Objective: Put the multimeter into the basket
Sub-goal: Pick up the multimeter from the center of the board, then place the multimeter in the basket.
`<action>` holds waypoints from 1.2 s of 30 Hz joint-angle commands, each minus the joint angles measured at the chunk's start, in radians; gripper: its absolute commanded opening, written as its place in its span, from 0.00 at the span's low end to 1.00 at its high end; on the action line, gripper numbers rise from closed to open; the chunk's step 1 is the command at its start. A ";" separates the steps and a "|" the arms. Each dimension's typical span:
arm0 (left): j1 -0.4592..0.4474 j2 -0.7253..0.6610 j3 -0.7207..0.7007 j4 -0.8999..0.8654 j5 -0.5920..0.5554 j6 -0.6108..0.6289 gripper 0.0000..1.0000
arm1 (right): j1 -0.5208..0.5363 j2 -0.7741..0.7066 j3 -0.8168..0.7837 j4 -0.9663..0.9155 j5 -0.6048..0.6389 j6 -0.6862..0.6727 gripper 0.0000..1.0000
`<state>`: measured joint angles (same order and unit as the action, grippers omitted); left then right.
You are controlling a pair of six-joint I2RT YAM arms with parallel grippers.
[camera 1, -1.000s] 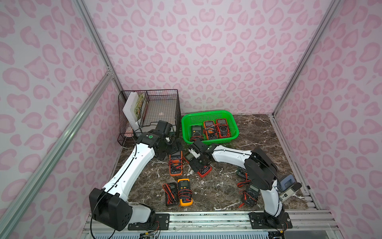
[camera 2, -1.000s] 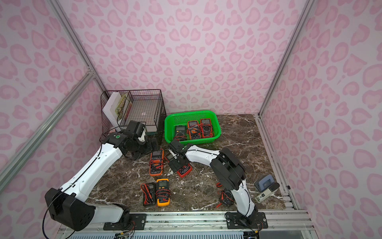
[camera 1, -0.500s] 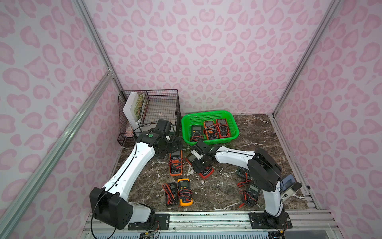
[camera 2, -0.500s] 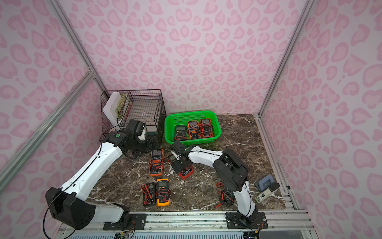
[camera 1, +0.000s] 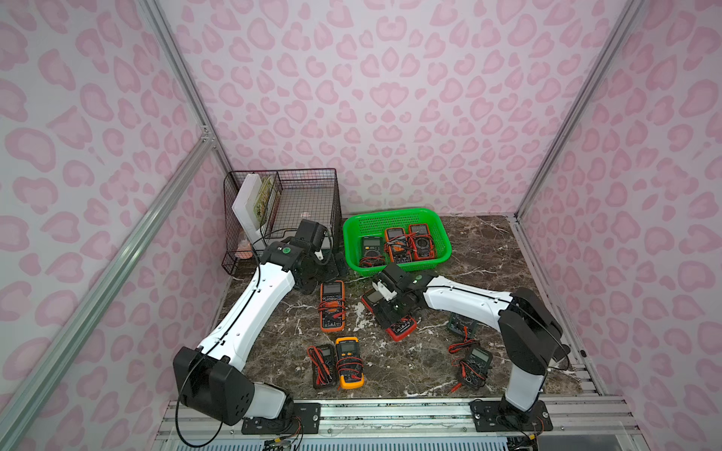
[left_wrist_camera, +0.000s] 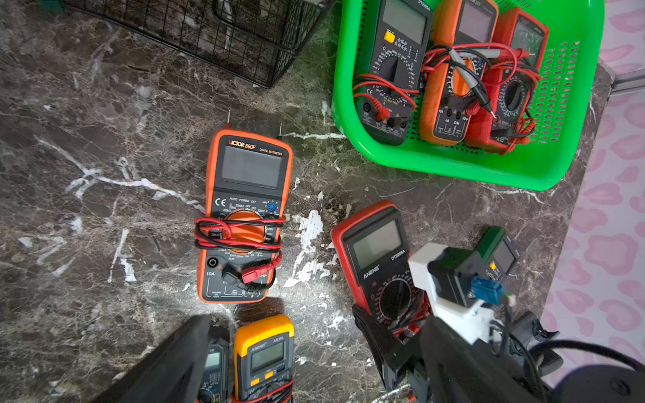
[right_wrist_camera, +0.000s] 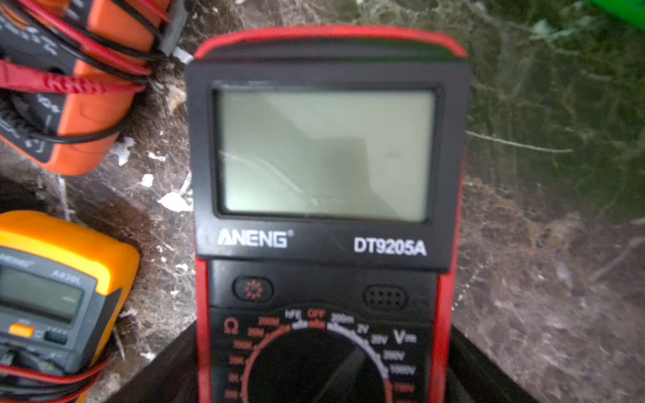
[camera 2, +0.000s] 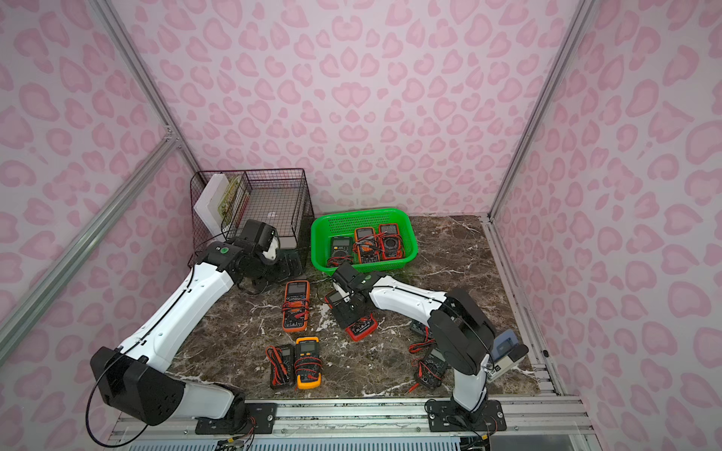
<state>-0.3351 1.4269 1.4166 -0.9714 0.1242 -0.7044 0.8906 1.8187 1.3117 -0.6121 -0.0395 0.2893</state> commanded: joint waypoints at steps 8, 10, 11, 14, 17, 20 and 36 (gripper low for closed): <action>0.001 0.025 0.063 0.014 0.029 0.000 0.98 | -0.039 -0.108 0.020 -0.031 -0.003 0.047 0.59; 0.001 0.024 0.066 0.020 0.033 0.003 0.99 | -0.057 -0.124 0.038 -0.033 -0.007 0.050 0.59; 0.001 0.024 0.064 0.024 0.034 0.004 0.98 | -0.064 -0.130 0.041 -0.034 -0.008 0.050 0.59; 0.001 0.023 0.064 0.036 0.042 0.006 0.98 | -0.092 -0.140 0.088 -0.039 -0.008 0.048 0.59; 0.001 0.023 0.065 0.040 0.049 0.008 0.99 | -0.126 -0.144 0.125 -0.040 -0.011 0.047 0.59; 0.001 0.021 0.067 0.044 0.049 0.010 0.98 | -0.167 -0.139 0.166 -0.040 -0.011 0.043 0.59; 0.001 0.032 0.065 0.061 0.086 0.043 0.99 | -0.355 0.005 0.409 0.054 0.035 0.060 0.59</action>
<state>-0.3355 1.4525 1.4776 -0.9276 0.1959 -0.6807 0.5556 1.8130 1.6955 -0.6231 -0.0315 0.3389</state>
